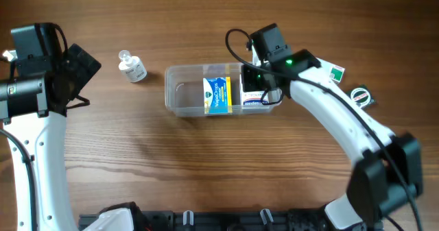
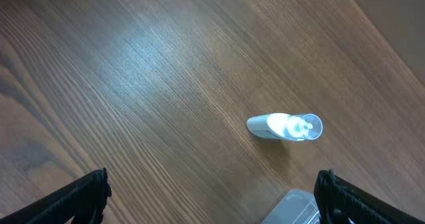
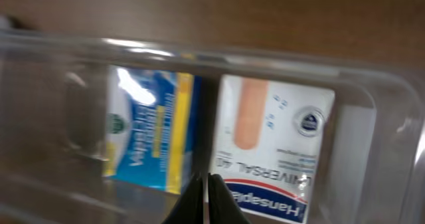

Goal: Pack container

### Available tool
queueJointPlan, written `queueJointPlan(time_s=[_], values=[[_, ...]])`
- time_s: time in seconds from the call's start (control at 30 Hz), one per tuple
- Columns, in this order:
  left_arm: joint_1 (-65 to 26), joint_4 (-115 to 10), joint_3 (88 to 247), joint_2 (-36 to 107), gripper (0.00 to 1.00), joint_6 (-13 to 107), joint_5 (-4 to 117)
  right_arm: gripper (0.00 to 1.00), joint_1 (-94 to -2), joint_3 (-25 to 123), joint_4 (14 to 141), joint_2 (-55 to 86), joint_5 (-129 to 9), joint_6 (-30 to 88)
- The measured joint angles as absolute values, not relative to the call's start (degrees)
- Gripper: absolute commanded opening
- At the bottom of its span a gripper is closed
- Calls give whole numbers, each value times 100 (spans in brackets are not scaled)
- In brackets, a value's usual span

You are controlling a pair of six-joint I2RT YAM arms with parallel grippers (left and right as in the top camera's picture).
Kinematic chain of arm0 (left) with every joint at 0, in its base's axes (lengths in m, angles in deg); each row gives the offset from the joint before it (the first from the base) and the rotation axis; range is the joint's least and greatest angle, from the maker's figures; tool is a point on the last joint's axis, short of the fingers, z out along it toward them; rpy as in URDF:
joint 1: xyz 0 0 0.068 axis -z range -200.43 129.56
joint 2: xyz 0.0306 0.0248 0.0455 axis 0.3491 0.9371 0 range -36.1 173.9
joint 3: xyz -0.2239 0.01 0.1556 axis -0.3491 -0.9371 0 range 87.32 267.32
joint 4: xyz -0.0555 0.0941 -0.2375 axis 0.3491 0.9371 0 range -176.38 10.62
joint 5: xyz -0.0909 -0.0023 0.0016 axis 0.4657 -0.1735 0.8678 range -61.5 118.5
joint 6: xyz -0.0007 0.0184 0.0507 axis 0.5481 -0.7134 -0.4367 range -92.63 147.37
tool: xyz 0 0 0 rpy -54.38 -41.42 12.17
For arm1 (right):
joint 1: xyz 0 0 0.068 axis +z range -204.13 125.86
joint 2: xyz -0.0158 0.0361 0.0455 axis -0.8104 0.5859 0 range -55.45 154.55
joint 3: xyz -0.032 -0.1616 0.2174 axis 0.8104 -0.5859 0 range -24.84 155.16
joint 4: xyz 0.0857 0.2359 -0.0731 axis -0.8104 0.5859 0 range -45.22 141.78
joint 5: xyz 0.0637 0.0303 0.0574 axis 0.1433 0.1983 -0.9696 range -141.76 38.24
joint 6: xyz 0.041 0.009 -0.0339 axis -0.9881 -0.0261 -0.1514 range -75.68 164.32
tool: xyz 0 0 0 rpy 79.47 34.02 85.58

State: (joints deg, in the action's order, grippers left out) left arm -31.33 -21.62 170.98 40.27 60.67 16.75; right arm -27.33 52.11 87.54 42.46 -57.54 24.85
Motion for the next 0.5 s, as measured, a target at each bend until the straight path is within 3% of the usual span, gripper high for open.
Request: queueJointPlan(time_s=[0.5], values=[[-3133,-2160,17098,4027,100,6067,1675,4,-1408,5298,7657,4552,-5483,2485]])
